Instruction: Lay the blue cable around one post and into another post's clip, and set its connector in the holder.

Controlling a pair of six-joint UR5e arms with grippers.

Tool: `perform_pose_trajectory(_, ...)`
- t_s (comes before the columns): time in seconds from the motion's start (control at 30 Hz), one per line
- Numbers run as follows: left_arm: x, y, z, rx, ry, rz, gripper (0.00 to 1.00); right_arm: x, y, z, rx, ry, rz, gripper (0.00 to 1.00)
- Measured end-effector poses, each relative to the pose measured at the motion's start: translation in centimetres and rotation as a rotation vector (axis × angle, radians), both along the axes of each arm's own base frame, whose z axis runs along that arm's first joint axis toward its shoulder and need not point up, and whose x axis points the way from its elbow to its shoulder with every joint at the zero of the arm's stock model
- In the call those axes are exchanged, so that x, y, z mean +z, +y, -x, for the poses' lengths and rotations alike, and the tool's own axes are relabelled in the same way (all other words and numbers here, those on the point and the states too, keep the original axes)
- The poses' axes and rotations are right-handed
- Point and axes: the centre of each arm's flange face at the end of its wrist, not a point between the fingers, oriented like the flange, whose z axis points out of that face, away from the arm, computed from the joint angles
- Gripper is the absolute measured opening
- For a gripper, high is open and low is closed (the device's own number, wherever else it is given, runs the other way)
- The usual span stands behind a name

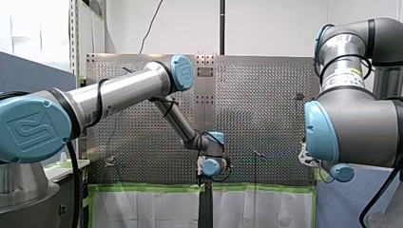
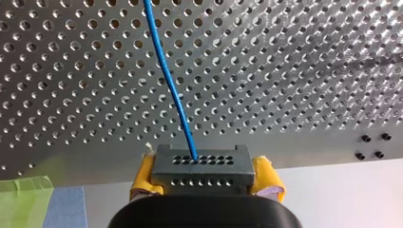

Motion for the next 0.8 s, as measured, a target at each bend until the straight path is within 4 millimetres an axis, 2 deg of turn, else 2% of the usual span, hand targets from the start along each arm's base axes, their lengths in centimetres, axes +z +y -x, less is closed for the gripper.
perform_pose_trajectory(0.8,1.1,0.1,-1.7,0.006,-0.017,0.016,0.01,-0.4,-1.2,0.4,-0.018,-0.011,0.010,0.26)
